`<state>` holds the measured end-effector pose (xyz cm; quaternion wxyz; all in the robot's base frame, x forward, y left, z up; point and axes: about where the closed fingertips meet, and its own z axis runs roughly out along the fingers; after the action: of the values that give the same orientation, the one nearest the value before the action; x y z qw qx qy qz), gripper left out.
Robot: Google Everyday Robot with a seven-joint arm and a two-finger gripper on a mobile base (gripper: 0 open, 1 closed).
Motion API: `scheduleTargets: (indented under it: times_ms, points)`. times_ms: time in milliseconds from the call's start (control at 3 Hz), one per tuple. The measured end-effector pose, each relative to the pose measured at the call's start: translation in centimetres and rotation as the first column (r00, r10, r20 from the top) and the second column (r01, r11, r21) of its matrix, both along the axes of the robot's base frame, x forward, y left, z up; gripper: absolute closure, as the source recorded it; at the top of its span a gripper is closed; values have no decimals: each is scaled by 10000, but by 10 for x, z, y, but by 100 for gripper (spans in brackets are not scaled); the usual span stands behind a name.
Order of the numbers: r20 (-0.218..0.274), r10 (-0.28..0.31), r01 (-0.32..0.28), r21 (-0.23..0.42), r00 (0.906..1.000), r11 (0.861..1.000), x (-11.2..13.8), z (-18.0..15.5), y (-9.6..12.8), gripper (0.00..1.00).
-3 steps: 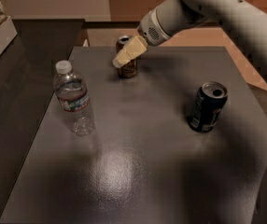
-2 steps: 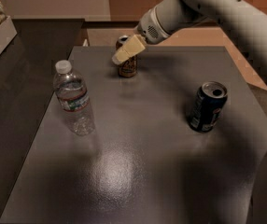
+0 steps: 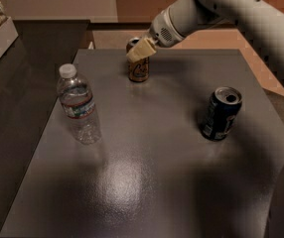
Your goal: Move orange can near water bottle
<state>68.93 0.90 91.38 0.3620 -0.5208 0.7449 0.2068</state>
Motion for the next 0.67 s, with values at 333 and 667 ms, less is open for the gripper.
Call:
scheduleTargets:
  times_ms: [333, 667]
  points:
    - [168, 238, -239, 49, 9996, 9997, -13, 13, -7, 86]
    - [297, 958, -963, 141, 9950, 9953, -43, 31, -11, 100]
